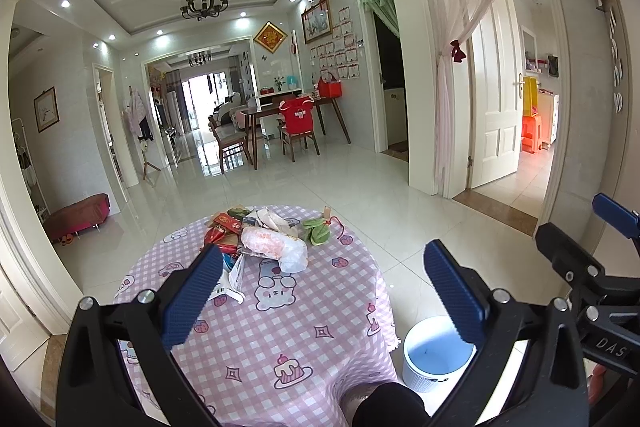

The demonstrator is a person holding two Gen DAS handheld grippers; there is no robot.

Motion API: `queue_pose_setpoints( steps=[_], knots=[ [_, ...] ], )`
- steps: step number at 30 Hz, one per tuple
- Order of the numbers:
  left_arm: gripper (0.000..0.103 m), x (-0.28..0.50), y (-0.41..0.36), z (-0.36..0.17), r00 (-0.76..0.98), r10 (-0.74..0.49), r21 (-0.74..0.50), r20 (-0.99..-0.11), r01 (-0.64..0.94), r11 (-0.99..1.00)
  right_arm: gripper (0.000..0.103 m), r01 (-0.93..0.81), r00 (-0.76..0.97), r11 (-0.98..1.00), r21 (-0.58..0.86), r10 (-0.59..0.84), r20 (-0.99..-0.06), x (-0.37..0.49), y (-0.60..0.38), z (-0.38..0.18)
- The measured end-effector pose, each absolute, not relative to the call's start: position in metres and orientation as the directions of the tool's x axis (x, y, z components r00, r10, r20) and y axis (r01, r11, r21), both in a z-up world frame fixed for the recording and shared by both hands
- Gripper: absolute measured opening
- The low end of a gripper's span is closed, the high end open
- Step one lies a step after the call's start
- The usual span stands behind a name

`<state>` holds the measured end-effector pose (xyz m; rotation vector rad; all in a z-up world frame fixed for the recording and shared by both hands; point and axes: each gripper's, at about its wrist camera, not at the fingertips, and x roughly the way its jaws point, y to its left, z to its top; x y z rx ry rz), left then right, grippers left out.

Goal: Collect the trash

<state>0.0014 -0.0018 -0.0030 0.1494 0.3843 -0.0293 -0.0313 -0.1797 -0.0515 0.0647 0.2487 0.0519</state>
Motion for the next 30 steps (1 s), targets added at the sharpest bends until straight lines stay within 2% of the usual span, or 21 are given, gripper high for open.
queue_pose_setpoints(
  steps=[30],
  knots=[
    [0.099,0.004,-0.004,-0.017,0.925,0.001,0.144,-0.38,0.058,0.988,0.097,-0.056,0.965,0.996,0.074,0.073,-0.253,-0.028,-0.177,-0.06]
  ],
)
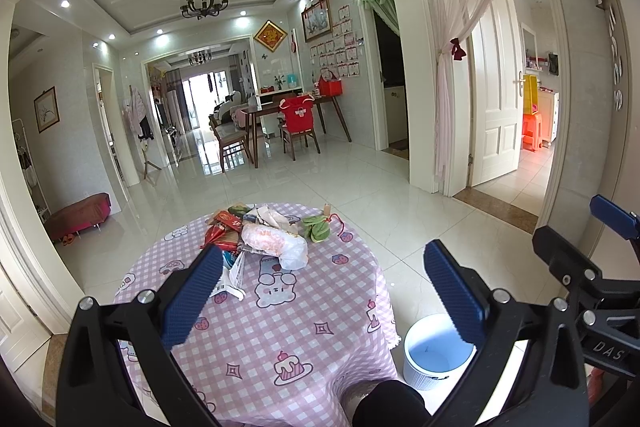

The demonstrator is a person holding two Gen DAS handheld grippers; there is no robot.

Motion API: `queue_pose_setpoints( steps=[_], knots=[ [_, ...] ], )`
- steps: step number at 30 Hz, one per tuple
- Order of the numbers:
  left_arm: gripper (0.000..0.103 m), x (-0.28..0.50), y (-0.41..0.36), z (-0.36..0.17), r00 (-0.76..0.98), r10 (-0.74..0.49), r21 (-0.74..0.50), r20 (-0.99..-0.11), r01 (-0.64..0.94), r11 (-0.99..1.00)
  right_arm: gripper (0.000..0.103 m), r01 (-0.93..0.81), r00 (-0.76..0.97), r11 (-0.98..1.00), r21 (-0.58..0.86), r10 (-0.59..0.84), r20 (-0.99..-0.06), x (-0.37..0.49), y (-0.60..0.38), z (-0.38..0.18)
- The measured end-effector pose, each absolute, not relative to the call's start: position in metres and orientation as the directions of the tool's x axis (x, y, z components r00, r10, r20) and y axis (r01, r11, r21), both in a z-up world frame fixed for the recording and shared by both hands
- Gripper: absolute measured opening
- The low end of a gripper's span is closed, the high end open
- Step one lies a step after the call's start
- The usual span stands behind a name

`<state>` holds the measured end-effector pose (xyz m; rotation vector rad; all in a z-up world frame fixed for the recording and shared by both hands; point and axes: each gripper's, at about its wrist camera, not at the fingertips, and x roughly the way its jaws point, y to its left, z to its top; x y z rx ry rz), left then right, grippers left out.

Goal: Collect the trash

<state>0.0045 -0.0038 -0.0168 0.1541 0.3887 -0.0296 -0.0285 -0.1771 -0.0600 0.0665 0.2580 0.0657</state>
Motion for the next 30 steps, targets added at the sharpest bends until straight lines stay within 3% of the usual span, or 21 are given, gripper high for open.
queue_pose_setpoints(
  steps=[14,30],
  knots=[
    [0.099,0.005,-0.004,-0.017,0.924,0.001,0.146,-0.382,0.059,0.987,0.097,-0.07,0.962,0.995,0.077,0.088,-0.26,-0.027,-0.173,-0.063],
    [0.099,0.023,0.014,-0.051,0.913,-0.014,0.148,-0.408,0.081,0.986,0.097,-0.104,0.945,0.986,0.132,0.139,-0.296,-0.008,-0.178,-0.058]
  ],
)
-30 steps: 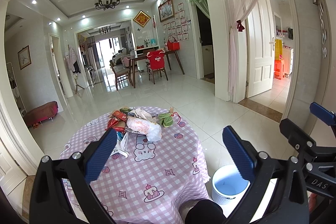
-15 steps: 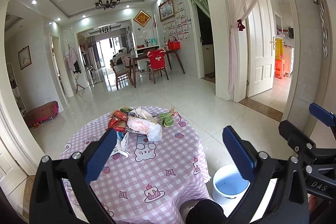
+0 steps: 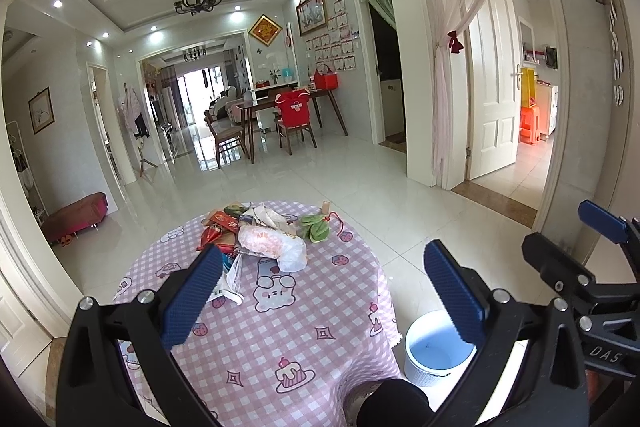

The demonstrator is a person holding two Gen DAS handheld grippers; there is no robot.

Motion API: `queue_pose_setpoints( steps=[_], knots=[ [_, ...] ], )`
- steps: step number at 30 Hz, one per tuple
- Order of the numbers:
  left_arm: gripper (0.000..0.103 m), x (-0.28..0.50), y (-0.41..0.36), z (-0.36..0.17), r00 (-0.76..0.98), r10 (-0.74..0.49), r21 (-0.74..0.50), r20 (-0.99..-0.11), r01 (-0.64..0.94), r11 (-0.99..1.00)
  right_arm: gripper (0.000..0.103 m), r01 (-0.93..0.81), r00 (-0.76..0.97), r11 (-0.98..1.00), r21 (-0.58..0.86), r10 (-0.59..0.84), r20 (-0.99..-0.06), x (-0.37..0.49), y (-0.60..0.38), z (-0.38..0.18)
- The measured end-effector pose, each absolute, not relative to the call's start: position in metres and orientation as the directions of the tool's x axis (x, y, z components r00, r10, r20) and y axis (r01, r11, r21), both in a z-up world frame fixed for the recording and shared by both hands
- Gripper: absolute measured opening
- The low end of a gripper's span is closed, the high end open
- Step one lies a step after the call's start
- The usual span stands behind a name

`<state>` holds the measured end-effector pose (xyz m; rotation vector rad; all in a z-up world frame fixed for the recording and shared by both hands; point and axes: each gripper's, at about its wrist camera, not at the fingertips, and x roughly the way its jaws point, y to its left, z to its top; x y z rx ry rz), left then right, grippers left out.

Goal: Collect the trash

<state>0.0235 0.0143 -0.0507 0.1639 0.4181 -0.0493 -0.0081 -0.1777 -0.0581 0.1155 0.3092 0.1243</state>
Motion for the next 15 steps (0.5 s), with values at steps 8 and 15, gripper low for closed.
queue_pose_setpoints(
  steps=[8,15],
  knots=[
    [0.099,0.045,0.022,-0.045,0.892,-0.014,0.139,-0.453,0.086,0.987,0.097,-0.126,0.926,0.985,0.12,0.16,-0.343,0.016,-0.166,-0.059],
    [0.099,0.075,0.029,-0.048,0.862,-0.023,0.125,-0.507,0.1,0.987,0.097,-0.111,0.912,0.988,0.108,0.144,-0.383,0.047,-0.159,-0.063]
  ],
)
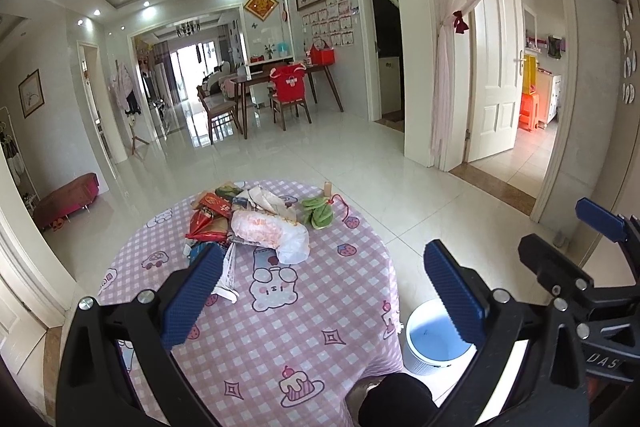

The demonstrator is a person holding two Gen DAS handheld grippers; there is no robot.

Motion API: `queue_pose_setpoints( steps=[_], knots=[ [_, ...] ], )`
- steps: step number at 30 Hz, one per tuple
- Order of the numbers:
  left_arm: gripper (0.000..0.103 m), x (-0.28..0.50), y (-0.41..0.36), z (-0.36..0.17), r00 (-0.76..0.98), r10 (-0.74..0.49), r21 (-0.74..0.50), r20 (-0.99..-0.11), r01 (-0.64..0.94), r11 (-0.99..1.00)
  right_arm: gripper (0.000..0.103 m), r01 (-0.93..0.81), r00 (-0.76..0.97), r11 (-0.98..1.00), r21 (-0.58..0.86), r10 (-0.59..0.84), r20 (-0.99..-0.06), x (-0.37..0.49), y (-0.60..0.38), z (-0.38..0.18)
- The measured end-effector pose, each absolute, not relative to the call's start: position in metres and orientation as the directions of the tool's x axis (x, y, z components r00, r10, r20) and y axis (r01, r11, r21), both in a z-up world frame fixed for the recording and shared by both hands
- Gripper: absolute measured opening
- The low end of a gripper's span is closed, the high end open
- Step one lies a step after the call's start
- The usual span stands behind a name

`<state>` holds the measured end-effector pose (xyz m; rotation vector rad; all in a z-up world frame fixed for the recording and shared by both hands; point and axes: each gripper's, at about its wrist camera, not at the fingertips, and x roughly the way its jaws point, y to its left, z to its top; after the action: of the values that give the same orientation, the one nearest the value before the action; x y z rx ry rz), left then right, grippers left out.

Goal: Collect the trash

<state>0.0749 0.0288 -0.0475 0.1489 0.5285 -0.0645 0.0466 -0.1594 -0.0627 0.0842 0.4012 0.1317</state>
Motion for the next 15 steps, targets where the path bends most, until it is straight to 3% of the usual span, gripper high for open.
queue_pose_setpoints(
  steps=[8,15],
  knots=[
    [0.099,0.133,0.074,-0.075,0.798,-0.011,0.06,-0.603,0.059,0.996,0.097,-0.135,0.873,0.983,0.125,0.177,-0.454,0.107,-0.132,-0.083],
    [0.099,0.188,0.162,-0.127,0.704,0.05,-0.038,-0.709,-0.108,0.993,0.097,-0.2,0.813,0.972,0.124,0.236,-0.532,0.174,-0.079,-0.117]
  ],
)
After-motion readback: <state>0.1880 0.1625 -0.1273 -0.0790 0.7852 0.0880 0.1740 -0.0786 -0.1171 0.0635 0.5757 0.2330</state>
